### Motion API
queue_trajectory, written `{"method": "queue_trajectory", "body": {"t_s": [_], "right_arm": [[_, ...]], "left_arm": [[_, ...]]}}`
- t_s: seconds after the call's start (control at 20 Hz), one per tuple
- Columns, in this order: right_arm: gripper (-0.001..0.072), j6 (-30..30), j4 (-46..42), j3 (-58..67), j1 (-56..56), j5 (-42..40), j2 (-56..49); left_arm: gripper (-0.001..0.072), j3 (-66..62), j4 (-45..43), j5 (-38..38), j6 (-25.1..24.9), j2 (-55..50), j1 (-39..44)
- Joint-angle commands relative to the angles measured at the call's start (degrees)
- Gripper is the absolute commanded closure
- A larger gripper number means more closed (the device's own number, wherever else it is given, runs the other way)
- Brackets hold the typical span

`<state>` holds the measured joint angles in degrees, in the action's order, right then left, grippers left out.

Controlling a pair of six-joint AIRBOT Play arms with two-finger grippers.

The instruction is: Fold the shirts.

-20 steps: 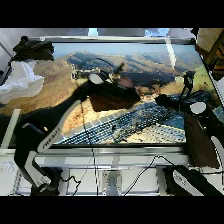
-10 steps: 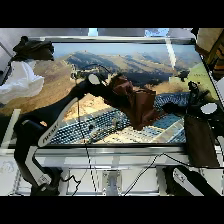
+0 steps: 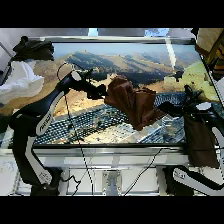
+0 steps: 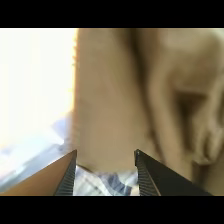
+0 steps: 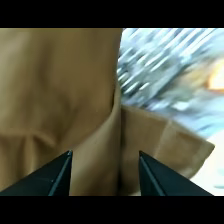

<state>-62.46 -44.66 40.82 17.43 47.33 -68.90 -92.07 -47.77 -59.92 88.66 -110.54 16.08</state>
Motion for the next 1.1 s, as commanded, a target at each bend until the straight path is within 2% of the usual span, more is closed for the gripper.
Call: {"method": "queue_trajectory", "body": {"t_s": [0.0,0.3,0.35,0.4,0.45,0.5,0.8,1.05], "right_arm": [[0.0235,1.3,2.5,1.0,0.1,-2.1,-1.4],[0.0241,1.2,2.5,5.0,0.1,-6.3,-1.4],[0.0254,1.2,2.5,5.7,0.1,-7.6,-1.4],[0.0289,0.9,2.5,6.2,0.1,-8.5,-1.5],[0.0291,0.9,2.6,6.9,0.1,-8.7,-2.1],[0.0315,0.9,2.5,7.6,0.1,-7.8,-3.3],[0.0299,1.0,4.1,18.1,0.1,1.3,-20.3],[0.0299,2.5,7.4,28.5,0.1,3.4,-29.3]], "left_arm": [[0.0273,0.0,5.0,2.0,-0.8,-3.7,-0.5],[0.0282,0.0,9.9,3.0,-2.2,-7.1,-0.2],[0.0386,0.0,11.1,3.3,-3.1,-7.2,0.0],[0.0608,-0.1,12.3,3.3,-4.5,-7.2,0.1],[0.0697,-0.1,13.8,3.2,-6.1,-7.2,0.0],[0.0697,-0.1,15.4,3.1,-6.2,-7.2,0.0],[0.0697,-2.4,18.0,0.4,-6.1,-7.2,0.0],[0.0697,-3.9,19.4,0.0,-6.1,-7.2,0.0]]}}
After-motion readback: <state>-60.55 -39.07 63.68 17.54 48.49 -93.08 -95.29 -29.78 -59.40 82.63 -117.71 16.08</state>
